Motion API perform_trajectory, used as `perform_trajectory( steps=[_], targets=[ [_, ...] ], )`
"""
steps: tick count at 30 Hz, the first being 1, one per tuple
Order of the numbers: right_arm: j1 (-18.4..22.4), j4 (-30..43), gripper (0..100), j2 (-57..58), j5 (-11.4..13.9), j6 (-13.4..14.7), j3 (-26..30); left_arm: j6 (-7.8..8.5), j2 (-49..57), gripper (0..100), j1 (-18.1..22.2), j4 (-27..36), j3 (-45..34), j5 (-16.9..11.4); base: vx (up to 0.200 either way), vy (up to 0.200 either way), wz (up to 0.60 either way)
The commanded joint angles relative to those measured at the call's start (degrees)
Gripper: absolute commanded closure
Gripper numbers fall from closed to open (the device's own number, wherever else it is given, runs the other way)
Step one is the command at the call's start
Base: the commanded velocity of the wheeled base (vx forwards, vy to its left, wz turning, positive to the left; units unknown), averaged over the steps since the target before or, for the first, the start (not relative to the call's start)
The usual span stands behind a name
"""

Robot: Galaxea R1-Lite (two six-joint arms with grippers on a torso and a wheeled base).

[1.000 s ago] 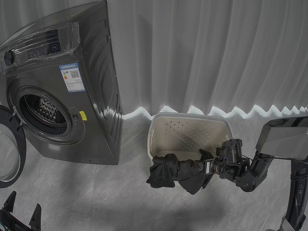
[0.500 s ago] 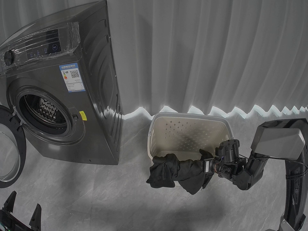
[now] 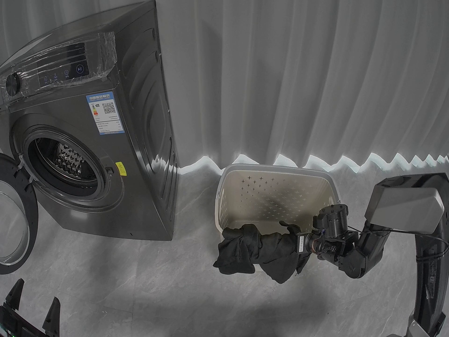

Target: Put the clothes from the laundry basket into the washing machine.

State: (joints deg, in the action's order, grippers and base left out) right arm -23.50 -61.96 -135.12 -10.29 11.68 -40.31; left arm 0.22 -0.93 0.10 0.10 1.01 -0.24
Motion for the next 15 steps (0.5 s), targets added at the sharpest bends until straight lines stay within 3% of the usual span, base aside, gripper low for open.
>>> perform_trajectory(
  steps=[1,5,6,15],
  targets=[
    [0.30,-0.17,100,0.12,0.01,0.01,-0.38,-0.04,0.93,0,0.08,-0.01,-0.92,-0.02,0.000,0.000,0.00],
    [0.04,-0.88,100,0.03,0.01,0.10,-0.73,-0.04,0.93,0,0.08,-0.01,-0.92,0.07,0.000,0.000,0.00],
    [0.04,-0.88,0,0.03,0.09,0.10,-0.73,-0.04,0.93,0,0.08,-0.01,-0.92,0.07,0.000,0.000,0.00],
    [-1.90,-0.26,0,-0.32,0.27,-0.08,-0.29,0.04,0.93,0,-0.01,-0.01,-0.92,0.07,0.000,0.000,0.00]
  ],
)
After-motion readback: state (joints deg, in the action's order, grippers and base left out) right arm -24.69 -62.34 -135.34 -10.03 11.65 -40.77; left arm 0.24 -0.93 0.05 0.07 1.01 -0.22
